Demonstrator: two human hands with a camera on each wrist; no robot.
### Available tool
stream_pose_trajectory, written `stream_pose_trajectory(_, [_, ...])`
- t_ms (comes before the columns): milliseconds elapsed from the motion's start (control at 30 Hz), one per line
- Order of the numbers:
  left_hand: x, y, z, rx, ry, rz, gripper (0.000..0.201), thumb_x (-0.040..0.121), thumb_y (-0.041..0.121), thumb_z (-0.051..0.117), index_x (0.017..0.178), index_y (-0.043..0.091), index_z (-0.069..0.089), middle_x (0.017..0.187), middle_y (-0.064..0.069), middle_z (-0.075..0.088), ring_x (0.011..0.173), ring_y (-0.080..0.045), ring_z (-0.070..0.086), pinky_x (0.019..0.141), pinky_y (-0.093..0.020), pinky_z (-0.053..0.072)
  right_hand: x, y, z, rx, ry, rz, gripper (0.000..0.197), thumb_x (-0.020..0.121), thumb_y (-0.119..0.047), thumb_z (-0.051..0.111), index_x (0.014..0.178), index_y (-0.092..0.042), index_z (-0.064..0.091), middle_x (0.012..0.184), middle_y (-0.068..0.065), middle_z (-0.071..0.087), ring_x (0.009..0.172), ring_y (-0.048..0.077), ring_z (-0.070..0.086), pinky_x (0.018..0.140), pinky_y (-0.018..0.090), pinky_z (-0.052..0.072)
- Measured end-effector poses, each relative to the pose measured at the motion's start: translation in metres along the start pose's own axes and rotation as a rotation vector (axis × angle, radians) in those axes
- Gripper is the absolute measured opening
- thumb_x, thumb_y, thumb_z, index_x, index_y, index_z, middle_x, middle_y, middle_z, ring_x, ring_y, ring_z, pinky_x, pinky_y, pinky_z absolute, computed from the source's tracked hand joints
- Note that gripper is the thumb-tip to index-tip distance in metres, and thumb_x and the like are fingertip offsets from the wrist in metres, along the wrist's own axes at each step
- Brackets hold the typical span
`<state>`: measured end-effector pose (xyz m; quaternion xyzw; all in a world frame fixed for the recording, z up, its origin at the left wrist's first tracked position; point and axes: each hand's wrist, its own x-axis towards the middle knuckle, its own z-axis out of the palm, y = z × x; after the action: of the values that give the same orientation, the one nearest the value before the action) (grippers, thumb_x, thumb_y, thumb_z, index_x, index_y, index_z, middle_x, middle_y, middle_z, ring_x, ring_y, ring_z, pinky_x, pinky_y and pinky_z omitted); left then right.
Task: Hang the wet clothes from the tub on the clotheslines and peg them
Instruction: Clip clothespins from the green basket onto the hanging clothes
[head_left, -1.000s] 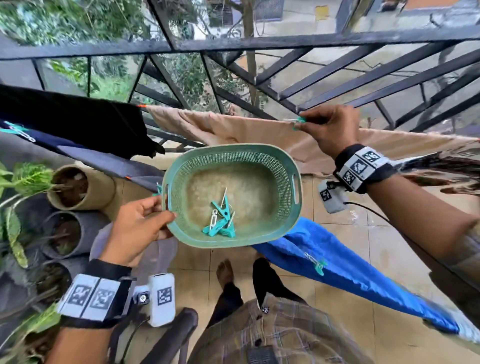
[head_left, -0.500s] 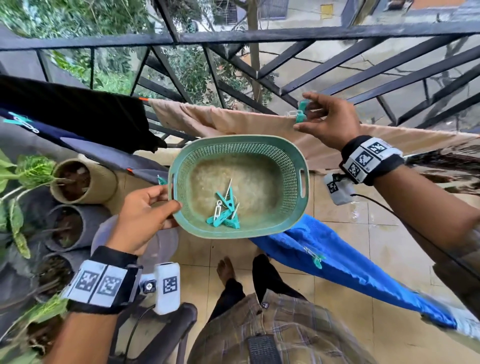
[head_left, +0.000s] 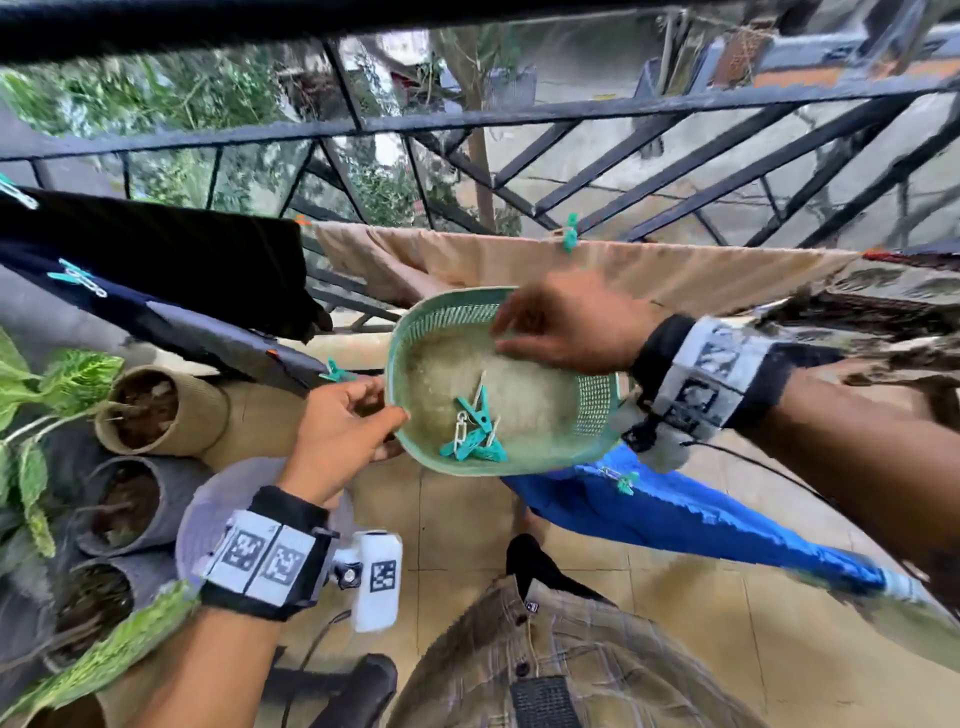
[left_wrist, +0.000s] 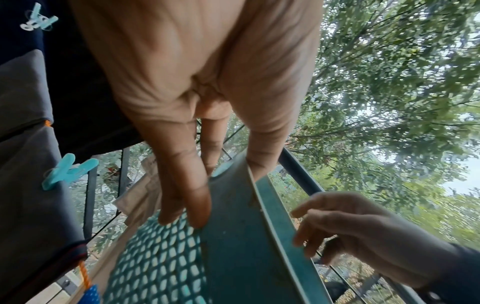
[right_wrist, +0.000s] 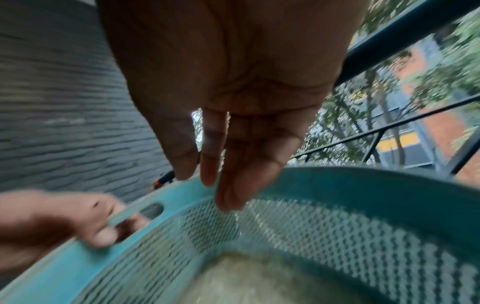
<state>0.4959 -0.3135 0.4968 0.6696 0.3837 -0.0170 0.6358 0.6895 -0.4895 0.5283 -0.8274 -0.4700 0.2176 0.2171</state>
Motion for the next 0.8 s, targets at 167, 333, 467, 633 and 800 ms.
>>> stream_pose_trajectory(167, [-0.031, -0.016, 0.002, 0.026, -0.033, 0.059, 0.017, 0.075, 0.006, 0.071, 0.092, 0.008, 0.075, 0.092, -0.025, 0.072, 0.077, -0.024, 0.062, 0.075, -0.065, 0.053, -0.006, -0.032, 0.064, -0.238, -0.334, 0.149, 0.032, 0.083, -0.046, 0.069, 0.108, -0.028, 0.071, 0.101, -0.001, 0.072, 0.098, 0.022, 0.065, 0.081, 0.029, 0.048])
stream_pose_trajectory(333, [-0.065, -0.04, 0.006, 0.057, -0.078, 0.11, 0.025, 0.071, 0.017, 0.07, 0.094, 0.022, 0.078, 0.087, -0.004, 0.077, 0.073, -0.016, 0.064, 0.058, -0.03, 0.055, -0.025, -0.04, 0.1, -0.348, -0.367, 0.304, 0.041, 0.074, -0.055, 0.071, 0.088, -0.017, 0.07, 0.067, 0.001, 0.06, 0.074, 0.026, 0.061, 0.068, 0.028, 0.049])
stream_pose_trajectory(467, [-0.084, -0.056, 0.016, 0.013, -0.124, 0.073, 0.036, 0.063, 0.021, 0.072, 0.098, 0.019, 0.077, 0.096, -0.005, 0.077, 0.09, -0.027, 0.072, 0.074, -0.051, 0.061, -0.054, -0.044, 0.12, -0.375, -0.369, 0.366, 0.045, 0.072, -0.056, 0.072, 0.089, -0.014, 0.07, 0.068, 0.002, 0.057, 0.077, 0.028, 0.063, 0.068, 0.03, 0.051])
stream_pose_trajectory(633, [-0.099, -0.065, 0.036, -0.004, -0.161, 0.078, 0.034, 0.062, 0.017, 0.069, 0.095, 0.019, 0.078, 0.095, -0.007, 0.076, 0.081, -0.021, 0.07, 0.068, -0.038, 0.06, -0.087, -0.041, 0.129, -0.37, -0.349, 0.412, 0.034, 0.076, -0.048, 0.074, 0.087, -0.017, 0.069, 0.084, 0.01, 0.065, 0.074, 0.029, 0.06, 0.064, 0.029, 0.046])
stream_pose_trajectory(800, [-0.103, -0.065, 0.054, -0.011, -0.185, 0.071, 0.029, 0.065, 0.012, 0.07, 0.093, 0.016, 0.078, 0.094, -0.01, 0.076, 0.086, -0.026, 0.073, 0.076, -0.049, 0.061, -0.117, -0.031, 0.111, -0.284, -0.259, 0.483, 0.045, 0.068, -0.042, 0.075, 0.109, -0.027, 0.064, 0.098, 0.001, 0.068, 0.094, 0.027, 0.064, 0.078, 0.033, 0.053])
